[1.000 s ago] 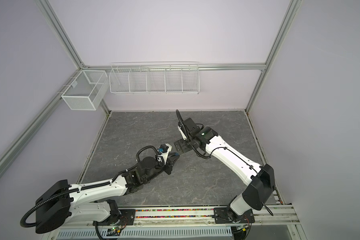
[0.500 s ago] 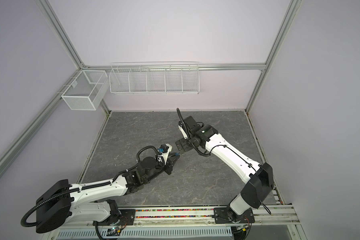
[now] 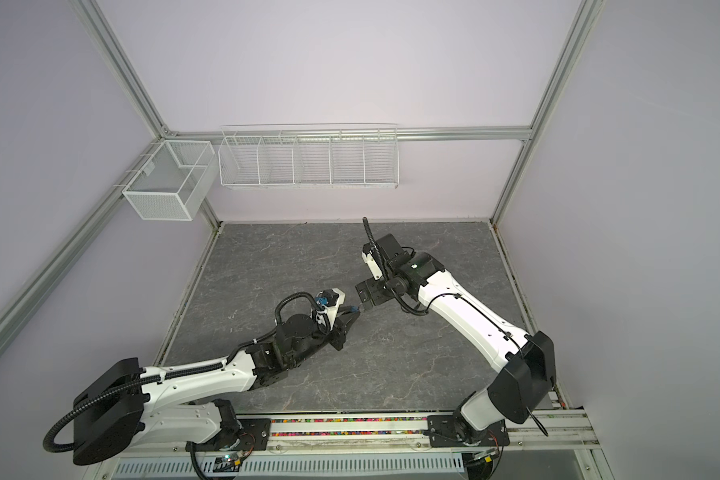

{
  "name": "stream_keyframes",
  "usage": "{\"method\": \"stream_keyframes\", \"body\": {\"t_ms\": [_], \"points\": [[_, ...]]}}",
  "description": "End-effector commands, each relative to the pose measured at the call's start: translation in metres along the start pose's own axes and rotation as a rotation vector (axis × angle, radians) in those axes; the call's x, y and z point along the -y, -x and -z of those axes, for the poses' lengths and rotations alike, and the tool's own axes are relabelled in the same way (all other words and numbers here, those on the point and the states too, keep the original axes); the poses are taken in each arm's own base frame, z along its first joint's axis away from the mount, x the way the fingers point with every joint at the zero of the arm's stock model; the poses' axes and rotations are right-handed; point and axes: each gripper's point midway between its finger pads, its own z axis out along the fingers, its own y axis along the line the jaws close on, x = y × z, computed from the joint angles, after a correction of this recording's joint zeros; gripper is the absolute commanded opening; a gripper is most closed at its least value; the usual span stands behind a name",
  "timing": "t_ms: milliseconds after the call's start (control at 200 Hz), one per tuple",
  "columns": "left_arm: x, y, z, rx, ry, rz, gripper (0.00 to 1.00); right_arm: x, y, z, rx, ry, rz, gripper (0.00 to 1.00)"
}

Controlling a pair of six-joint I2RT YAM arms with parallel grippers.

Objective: Unlock with the key

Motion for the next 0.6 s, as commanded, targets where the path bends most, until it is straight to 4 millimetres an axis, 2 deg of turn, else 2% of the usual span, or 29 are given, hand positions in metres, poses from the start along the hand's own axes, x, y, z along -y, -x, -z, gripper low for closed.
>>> {"method": "stream_keyframes", "body": {"t_ms": [0,140,290,440,535,595], "points": [[-0.002,0.016,-0.001,0.061,0.019,0.006,0.0,0.0,-0.01,0.008,-0.002,0.02,-0.004,0.98],[-0.003,0.015,-0.003,0.057,0.025,0.012,0.0,-0.007,-0.012,0.012,0.016,0.071,-0.019,0.98],[-0.004,0.014,-0.004,0.043,0.031,0.018,0.0,0.008,-0.013,0.02,0.038,-0.006,-0.043,0.98],[-0.007,0.014,-0.005,0.009,0.057,0.074,0.0,0.014,-0.016,0.036,0.092,-0.021,-0.102,0.97],[-0.01,0.009,-0.008,-0.043,0.096,0.152,0.0,0.019,-0.019,0.051,0.16,-0.033,-0.155,0.89],[-0.007,0.005,-0.011,-0.067,0.084,0.185,0.0,0.024,-0.02,0.065,0.225,-0.041,-0.203,0.89]]}}
